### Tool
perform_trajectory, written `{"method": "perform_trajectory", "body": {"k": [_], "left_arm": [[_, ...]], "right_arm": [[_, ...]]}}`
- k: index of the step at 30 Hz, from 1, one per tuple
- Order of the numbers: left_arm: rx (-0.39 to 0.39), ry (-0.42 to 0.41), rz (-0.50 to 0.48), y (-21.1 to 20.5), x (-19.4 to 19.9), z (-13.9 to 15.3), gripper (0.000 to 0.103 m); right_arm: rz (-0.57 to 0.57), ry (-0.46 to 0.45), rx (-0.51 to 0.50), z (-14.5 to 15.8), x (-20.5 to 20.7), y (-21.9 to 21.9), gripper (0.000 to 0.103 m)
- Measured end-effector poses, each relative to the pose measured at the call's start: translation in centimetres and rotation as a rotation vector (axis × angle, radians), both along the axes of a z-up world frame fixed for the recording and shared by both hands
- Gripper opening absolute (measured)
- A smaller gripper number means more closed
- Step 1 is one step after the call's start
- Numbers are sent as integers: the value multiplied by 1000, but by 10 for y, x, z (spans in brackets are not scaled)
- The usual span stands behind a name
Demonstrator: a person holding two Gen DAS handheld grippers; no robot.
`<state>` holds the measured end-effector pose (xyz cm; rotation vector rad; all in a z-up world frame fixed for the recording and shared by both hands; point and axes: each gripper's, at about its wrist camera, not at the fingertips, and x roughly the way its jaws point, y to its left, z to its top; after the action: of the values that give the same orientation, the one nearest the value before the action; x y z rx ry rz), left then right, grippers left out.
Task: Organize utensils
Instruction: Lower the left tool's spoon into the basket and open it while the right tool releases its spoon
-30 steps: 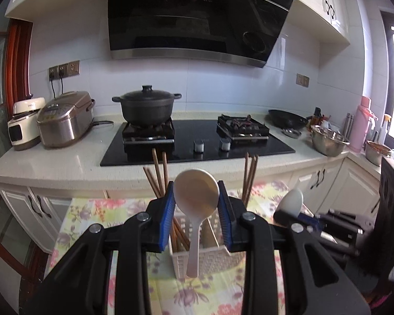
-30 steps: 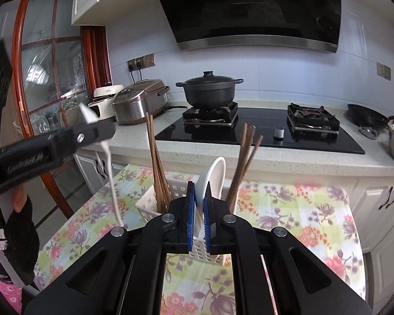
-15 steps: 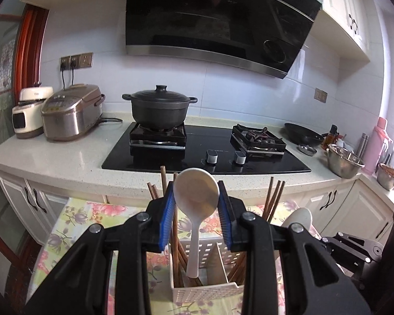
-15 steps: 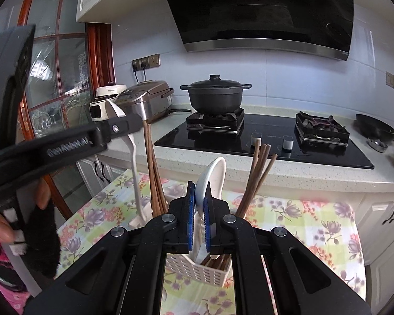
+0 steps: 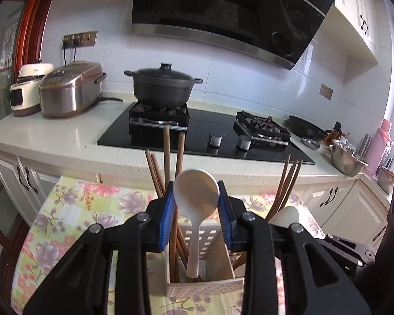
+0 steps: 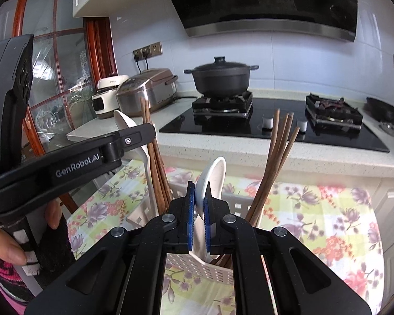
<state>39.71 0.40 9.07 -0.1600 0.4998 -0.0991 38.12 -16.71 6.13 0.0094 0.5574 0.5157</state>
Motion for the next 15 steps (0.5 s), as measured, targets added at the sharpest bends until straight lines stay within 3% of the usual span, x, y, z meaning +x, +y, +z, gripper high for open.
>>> {"method": "perform_trajectory", "body": {"k": [8,12,15], "left_arm": [[24,31,-3,0,-1,-22,30],[29,40,4,5,-3,-29,30],[24,50,11,10,-3,-33,31]], "right_arm": [[14,97,27,-22,12,0,8],[5,133,36,-28,15,-4,15],[3,138,36,-29,14,-7,25]]}}
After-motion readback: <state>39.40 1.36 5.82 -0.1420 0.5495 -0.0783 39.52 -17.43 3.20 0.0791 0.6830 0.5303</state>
